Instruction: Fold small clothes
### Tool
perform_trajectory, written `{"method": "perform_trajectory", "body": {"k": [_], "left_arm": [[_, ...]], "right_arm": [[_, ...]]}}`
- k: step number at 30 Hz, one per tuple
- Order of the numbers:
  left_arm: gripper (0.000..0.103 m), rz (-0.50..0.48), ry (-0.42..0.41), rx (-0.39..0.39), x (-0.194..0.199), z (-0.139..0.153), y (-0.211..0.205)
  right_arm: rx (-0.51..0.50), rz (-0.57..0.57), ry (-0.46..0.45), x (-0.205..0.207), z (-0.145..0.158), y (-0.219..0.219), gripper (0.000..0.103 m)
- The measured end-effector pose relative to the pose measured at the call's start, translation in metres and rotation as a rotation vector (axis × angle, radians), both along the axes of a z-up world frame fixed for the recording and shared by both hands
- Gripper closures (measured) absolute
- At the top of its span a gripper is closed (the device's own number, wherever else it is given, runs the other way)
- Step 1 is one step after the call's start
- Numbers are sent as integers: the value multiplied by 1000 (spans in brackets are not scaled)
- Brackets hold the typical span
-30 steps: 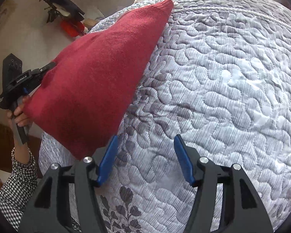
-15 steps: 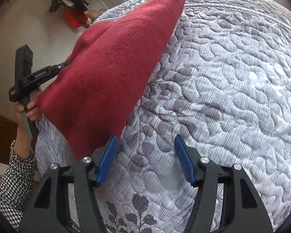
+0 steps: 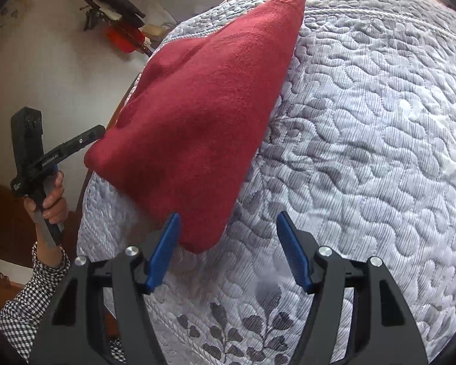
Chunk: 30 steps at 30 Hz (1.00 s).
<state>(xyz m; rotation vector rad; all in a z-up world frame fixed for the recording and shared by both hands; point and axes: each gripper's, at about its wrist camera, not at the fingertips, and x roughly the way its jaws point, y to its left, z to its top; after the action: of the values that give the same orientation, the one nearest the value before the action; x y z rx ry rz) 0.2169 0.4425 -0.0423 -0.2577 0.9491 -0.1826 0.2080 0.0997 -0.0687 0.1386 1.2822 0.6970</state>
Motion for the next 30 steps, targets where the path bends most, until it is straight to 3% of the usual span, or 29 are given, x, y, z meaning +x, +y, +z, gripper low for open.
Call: {"method": "perform_trajectory", "body": {"k": [3,6,9,12,16,20,30], "left_arm": [[58,-25,34,-27,-4,-7,-9],[59,-23,55,6,-3,-18,-17],[73,-17,87,-29,1,-30,-20],[91,-3,77,-16,2,-33,-19],[95,-14,63,-37,-2,-28,-10],[95,-34,59,-26,-4,-34,-9],[89,-42,33,67,1,-58,-16]], "right_arm": [[23,-7,42,-3,-10,11,37],[23,-26,66,0,-21,19,37],[37,-46,87,3,-30,25,38],[75,-17,95,2,-30,34,73],[74,-4,49,-2,-16,35,84],[67,6,18,-11,-11,35,86],[0,7,6,-18,-38,42,80]]}}
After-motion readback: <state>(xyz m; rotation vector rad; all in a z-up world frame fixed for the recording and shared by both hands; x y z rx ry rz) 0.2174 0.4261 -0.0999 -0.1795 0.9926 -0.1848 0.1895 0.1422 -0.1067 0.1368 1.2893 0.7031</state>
